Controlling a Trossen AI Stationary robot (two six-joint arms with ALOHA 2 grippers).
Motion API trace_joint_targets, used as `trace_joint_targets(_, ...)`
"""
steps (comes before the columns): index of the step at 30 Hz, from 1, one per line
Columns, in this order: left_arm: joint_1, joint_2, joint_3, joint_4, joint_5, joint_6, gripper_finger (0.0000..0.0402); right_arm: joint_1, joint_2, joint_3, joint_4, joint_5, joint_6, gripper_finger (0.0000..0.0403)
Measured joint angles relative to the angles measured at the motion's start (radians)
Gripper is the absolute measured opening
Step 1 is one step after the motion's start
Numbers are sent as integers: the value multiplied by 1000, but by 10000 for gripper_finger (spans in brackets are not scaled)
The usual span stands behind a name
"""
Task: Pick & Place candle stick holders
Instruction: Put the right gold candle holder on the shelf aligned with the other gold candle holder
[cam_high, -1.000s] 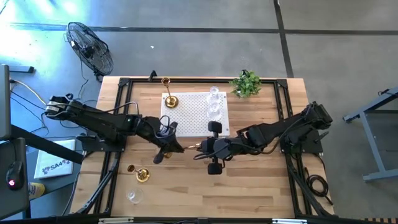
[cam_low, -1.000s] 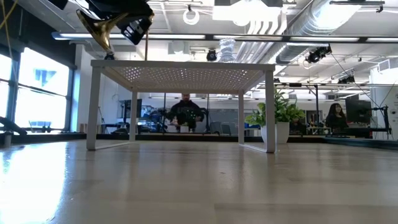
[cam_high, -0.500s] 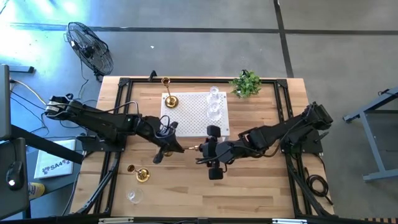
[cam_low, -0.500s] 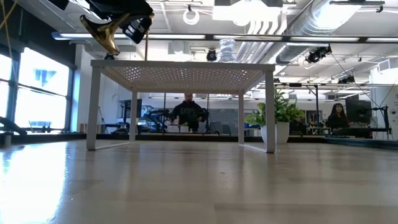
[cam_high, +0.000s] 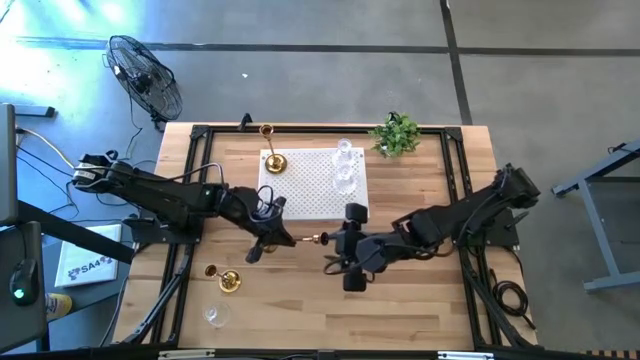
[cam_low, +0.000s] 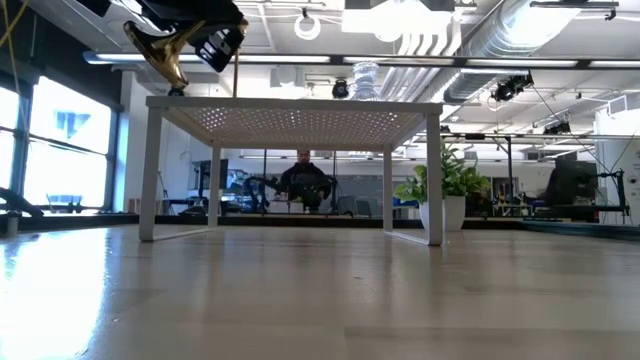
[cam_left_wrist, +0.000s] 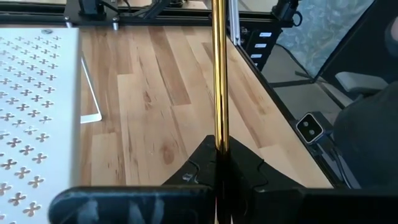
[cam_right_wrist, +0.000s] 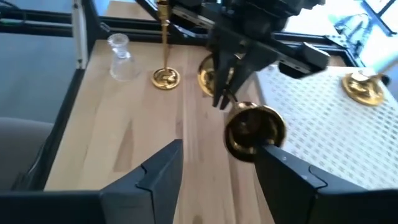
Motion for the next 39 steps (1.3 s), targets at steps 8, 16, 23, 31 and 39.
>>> trace_joint_targets(8, 0, -8, 0, 14, -33, -3, 5, 74, -41, 0, -102, 67, 147, 188)
trace_joint_targets(16, 0, -122, 0, 113, -216, -33, 5, 239, 2, 0, -194, 311, 287, 188)
trace_joint_targets(23, 0, -293, 1, 167, -195, 67, 5, 352, 78, -1, -120, 509, 276, 188)
trace_joint_targets(31, 1, -390, -63, 320, -178, 196, 5, 392, 133, -2, -98, 588, 255, 188)
trace_joint_targets(39, 77, -526, -215, 434, -335, 206, 5, 392, 133, -2, -79, 604, 254, 188)
